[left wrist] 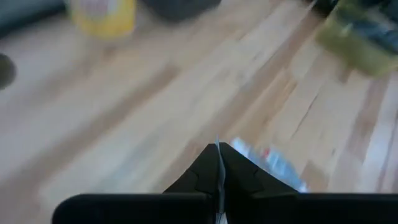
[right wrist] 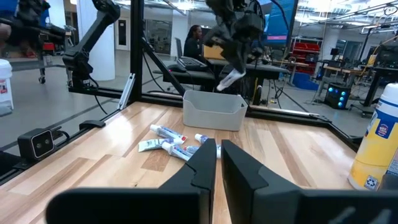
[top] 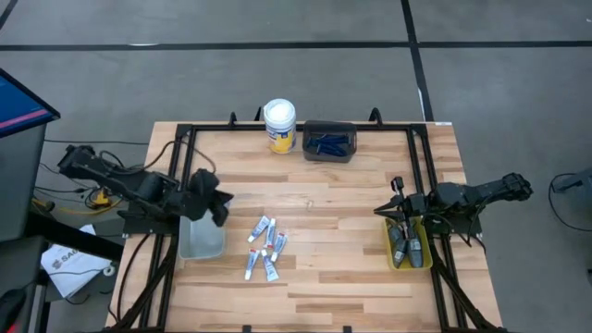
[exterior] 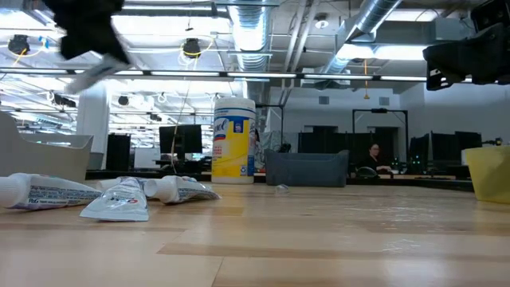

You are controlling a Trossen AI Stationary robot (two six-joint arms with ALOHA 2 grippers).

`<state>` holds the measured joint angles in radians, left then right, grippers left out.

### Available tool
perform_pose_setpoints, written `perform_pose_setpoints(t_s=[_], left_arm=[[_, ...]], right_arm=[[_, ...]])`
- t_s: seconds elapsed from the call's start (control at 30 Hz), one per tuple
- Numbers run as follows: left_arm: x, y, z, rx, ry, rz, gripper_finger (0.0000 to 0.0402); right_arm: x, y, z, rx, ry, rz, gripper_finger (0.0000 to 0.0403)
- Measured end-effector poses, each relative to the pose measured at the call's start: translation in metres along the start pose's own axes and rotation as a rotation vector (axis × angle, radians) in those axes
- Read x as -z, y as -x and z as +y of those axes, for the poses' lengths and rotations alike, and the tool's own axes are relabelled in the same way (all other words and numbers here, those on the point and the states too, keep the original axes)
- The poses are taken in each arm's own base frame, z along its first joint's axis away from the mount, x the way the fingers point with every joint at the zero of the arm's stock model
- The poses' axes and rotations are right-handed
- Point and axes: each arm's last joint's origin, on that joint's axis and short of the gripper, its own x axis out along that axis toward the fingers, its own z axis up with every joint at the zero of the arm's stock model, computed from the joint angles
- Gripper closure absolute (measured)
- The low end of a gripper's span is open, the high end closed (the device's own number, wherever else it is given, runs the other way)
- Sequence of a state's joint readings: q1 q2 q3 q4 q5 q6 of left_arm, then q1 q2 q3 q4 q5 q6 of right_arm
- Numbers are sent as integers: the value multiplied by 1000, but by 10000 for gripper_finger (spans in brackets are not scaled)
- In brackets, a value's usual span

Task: Pick & Place Travel size toiletries
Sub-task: Put the white toothpaste into the gray bin

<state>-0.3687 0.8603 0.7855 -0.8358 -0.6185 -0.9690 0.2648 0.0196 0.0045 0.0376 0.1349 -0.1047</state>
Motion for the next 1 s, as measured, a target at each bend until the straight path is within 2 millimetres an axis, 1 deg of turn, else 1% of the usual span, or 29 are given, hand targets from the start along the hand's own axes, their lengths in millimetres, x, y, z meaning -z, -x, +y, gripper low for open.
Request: perform_pose_setpoints(t_s=[0.13, 0.23, 0.43, 0.57, 0.73, 0.9, 1.0], left_arm=[[14, 6, 10, -42, 88, 164, 401], [22, 5, 8, -57, 115, 271, 401], [35, -1, 4, -115, 84, 453, 401], [39, -5, 3, -147, 31, 507, 393], [41, -9, 0, -150, -54, 524, 357], [41, -9, 0, -155, -59, 520, 302], [40, -10, -1, -152, -62, 476, 276]], right_arm=[[0, 0, 0, -1, 0, 0, 386], [0, 0, 0, -3, 0, 0, 386], [0, 0, 0, -3, 0, 0, 386], [0, 0, 0, -3, 0, -1, 386], [0, 0, 0, -3, 0, 0, 386], [0, 0, 0, -2, 0, 0, 386], [0, 0, 0, -2, 0, 0, 386]])
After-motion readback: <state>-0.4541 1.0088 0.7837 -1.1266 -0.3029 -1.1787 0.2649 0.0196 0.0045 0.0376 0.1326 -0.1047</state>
